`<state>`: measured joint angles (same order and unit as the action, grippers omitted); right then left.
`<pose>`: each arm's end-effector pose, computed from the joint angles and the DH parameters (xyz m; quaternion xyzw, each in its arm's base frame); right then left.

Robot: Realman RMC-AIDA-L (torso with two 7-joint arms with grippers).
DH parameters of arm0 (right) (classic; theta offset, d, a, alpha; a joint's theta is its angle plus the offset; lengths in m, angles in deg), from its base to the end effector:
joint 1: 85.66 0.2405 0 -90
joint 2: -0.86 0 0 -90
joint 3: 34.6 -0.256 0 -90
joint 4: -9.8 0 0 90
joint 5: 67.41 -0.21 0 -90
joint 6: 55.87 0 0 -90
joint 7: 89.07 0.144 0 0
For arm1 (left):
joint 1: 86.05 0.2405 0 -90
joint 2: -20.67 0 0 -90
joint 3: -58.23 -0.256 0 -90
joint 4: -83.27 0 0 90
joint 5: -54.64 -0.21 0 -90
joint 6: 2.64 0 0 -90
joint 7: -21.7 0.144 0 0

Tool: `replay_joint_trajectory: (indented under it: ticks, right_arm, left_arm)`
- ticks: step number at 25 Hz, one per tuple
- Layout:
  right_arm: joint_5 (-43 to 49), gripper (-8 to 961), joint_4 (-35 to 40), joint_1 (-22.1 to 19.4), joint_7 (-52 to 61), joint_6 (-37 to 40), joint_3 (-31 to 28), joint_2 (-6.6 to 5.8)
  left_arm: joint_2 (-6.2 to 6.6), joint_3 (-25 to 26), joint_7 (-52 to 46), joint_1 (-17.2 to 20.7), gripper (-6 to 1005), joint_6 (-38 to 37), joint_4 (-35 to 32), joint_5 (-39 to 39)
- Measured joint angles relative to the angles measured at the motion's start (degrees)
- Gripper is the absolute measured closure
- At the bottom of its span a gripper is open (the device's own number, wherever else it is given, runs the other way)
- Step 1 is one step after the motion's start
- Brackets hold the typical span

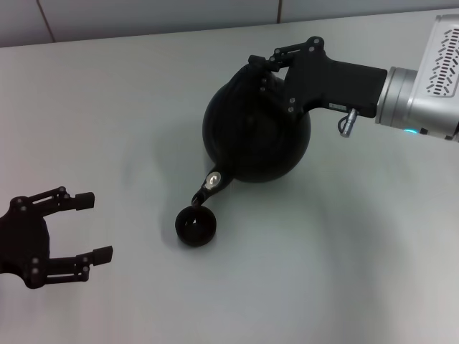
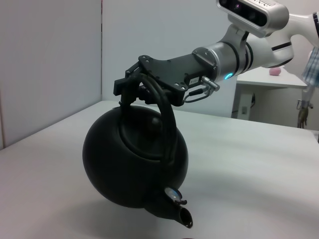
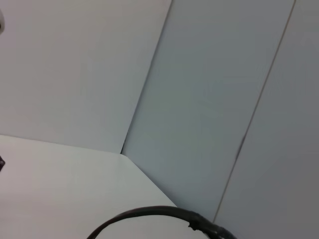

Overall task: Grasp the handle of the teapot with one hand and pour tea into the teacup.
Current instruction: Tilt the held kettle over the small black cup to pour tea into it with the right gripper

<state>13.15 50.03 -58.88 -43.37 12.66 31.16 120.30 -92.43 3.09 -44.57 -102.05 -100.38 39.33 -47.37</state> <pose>0.2236 0.3641 -0.0152 -0.9188 -0.0406 0.2466 0.3055 -0.2996 0.2635 0.0311 -0.9632 -0.1033 -0.2239 0.1070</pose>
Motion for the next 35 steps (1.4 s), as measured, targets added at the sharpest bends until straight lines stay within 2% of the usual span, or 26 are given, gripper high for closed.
replay_joint_trajectory:
  ticks: [18,35]
  right_arm:
    - [-0.02,827,1.53,0.38,0.00,-0.14,1.75,0.00]
    - [0.94,829,4.27,-0.88,-0.47,-0.61,3.54,0.15]
  left_arm:
    - [-0.04,0.04,-0.01,-0.03,134,0.96,0.00,-0.03]
    - [0.17,0.76,0.01,0.44,134,1.70,-0.16,-0.03]
